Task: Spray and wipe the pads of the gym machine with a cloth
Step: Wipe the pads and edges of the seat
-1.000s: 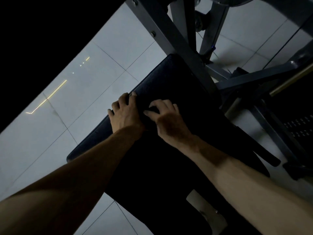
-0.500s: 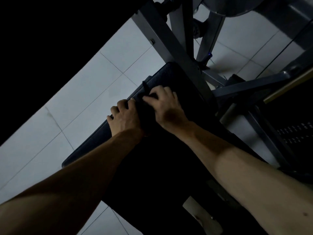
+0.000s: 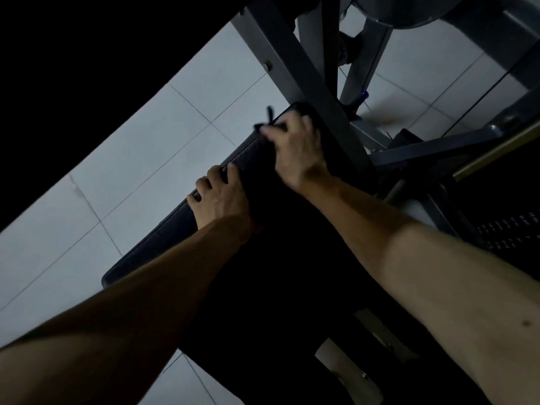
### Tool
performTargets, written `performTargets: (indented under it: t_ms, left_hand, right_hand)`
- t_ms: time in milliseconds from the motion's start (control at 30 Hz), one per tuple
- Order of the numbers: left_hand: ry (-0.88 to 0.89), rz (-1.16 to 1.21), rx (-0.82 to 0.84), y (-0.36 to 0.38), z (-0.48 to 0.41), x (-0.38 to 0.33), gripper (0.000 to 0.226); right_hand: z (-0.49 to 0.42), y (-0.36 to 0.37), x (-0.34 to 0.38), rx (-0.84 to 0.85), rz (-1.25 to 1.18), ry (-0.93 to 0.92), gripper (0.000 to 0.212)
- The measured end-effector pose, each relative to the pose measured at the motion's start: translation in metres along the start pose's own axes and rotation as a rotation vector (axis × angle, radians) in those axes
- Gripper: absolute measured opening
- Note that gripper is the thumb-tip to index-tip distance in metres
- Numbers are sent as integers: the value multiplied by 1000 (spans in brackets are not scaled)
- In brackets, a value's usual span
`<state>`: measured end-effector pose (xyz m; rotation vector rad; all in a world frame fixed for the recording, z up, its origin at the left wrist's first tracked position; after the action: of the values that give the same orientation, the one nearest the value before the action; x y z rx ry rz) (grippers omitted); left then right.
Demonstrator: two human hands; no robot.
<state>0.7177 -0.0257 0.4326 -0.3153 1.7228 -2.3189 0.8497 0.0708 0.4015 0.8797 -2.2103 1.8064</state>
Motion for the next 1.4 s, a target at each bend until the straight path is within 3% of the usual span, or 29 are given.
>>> performTargets:
  t_ms: [67,133,300,500,767,933,1067,1167,1267,1400]
  left_hand:
    - [11,37,-14,3,2,4,137]
    - [11,69,-10,3,1,6,138]
    - [-55,139,77,-3,1,-12,133]
    - [-92,164,106,8,-9,-43,137]
    - [-51,127,101,16,-6,-42,145]
    - [-37,131,104,16,-5,-46,141]
    - [107,82,194,17,2,-65,128]
    - [162,21,248,19,2,-75,121]
    - [143,4,229,23,-1,-75,119]
    - [140,2,234,17,1,-76,121]
  right_hand:
    - [-14,-5,-15,-61,-5,240,42]
    - [-10,-4,-7,-91,-10,309,38]
    - [49,8,17,-1,-95,-109,37]
    - [33,6,-1,16,-71,-199,42]
    - [-45,-6,-24,-91,-76,256,40]
    - [3,-8,-43,-190,-163,328,46]
    - [45,-5,-48,-248,-125,462,48]
    - [10,-2,-41,-247,-176,432,43]
    - [-22,-12,-42,-129,-127,334,40]
    - [13,-17,-61,-181,-154,268,47]
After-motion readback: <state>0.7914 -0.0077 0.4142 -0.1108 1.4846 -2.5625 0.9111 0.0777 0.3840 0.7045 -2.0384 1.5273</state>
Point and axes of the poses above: each hand's wrist, its own z-axis away from the middle knuckle, its own y-axis out of the palm, x = y × z, the point moved 2 cm from there along -z, towards the middle knuckle, and after that the axes turned 4 degrees about -x, right-handed, at the moved point
